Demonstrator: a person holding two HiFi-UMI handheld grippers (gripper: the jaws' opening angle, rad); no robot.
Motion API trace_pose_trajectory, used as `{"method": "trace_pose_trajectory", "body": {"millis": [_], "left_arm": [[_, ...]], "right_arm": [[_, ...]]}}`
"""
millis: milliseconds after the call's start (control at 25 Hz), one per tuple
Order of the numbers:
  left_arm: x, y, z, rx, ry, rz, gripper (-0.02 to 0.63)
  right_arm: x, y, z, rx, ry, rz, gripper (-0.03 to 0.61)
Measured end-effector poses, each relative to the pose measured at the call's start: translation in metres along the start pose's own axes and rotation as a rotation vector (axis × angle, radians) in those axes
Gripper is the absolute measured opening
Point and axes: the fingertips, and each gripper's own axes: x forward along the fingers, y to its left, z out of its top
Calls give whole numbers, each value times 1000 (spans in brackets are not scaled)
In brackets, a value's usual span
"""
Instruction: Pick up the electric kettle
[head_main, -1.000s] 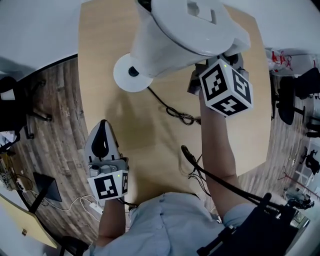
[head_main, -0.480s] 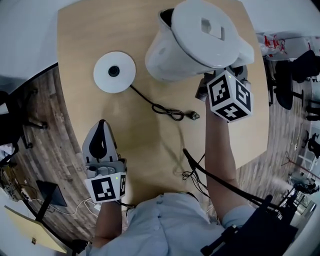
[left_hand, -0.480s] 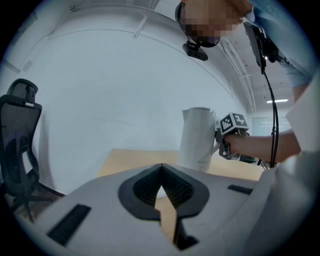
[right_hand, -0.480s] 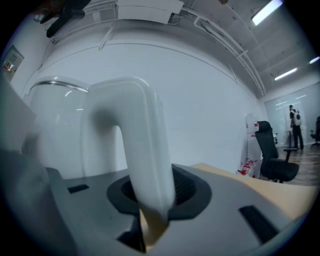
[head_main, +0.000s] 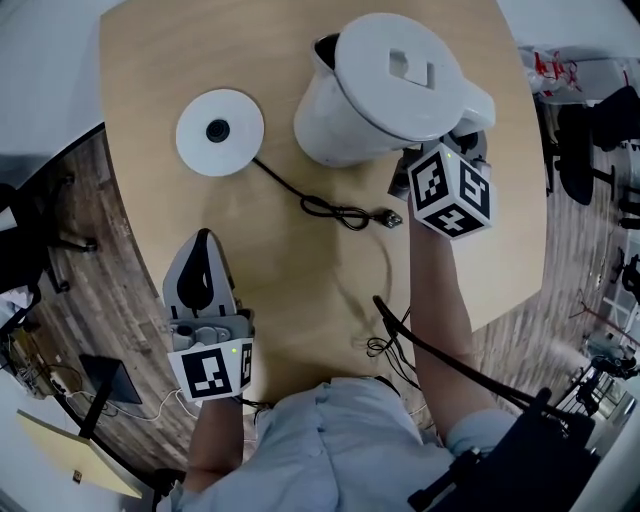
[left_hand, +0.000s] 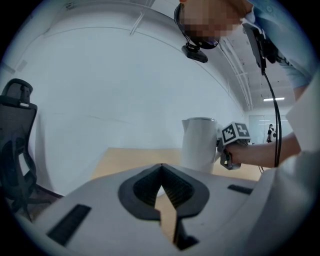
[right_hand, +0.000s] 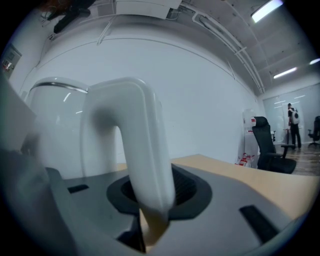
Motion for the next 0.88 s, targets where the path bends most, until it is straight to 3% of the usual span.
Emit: {"method": "trace_pose_trajectory", "body": {"millis": [320, 560, 760, 880], "left_arm": [[-1, -1, 1, 3, 2, 8, 0], [1, -7, 7, 6, -13, 1, 0], [-8, -17, 17, 17, -35, -2, 0], [-15, -22, 26, 31, -56, 0, 0]], "right_arm": [[-4, 5, -2, -14, -68, 40, 89], [1, 5, -6, 13, -44, 62, 98], [-12, 2, -17, 35, -8, 40, 178], [-29, 3, -31, 33, 21, 39, 192]]}}
